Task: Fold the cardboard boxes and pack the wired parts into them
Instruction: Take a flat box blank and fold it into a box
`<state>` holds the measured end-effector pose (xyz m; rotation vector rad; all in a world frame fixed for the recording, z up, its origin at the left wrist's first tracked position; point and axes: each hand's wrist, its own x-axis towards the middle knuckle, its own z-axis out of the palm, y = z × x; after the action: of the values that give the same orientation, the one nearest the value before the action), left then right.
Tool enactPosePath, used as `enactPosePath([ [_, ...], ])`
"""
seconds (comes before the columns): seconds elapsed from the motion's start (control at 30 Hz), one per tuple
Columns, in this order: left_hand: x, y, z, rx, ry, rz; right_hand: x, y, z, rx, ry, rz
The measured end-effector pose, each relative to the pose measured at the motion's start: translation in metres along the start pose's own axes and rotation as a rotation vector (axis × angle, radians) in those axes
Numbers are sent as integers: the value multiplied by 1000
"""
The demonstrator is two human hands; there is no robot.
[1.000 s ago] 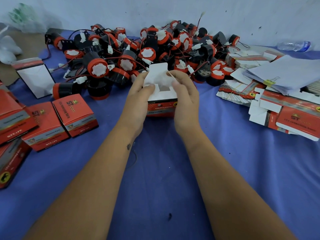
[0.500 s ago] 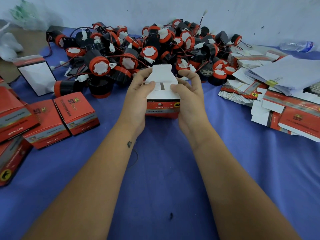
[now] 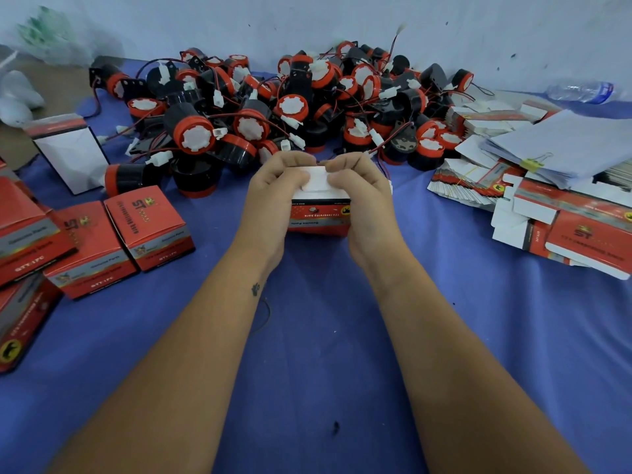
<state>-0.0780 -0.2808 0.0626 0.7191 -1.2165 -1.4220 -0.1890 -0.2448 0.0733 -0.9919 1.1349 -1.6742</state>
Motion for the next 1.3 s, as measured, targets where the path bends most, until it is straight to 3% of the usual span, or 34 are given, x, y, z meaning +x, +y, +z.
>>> enactPosePath([
  [0.13,4,3,-1,-67,38,-47,0,-1,0,-16,-3,-24],
  [0.43,1,3,2,21,73,-17,-1,0,1,-130,25,-78],
  [0.63,2,10,3,-276,87,-109,0,-1,1,-15,161,-36],
  [0.77,0,7,4,-165,131,22,3,1,0,-200,237,-72],
  [0.93,-1,9,-1,-73,203,214,6,2,-5,-533,97,-24],
  [1.1,-2,12,-9,150,202,404,8,2,-4,-233,29,262],
  [1.3,-9,7,0,369,152,515,8,4,-6,24,-18,273],
])
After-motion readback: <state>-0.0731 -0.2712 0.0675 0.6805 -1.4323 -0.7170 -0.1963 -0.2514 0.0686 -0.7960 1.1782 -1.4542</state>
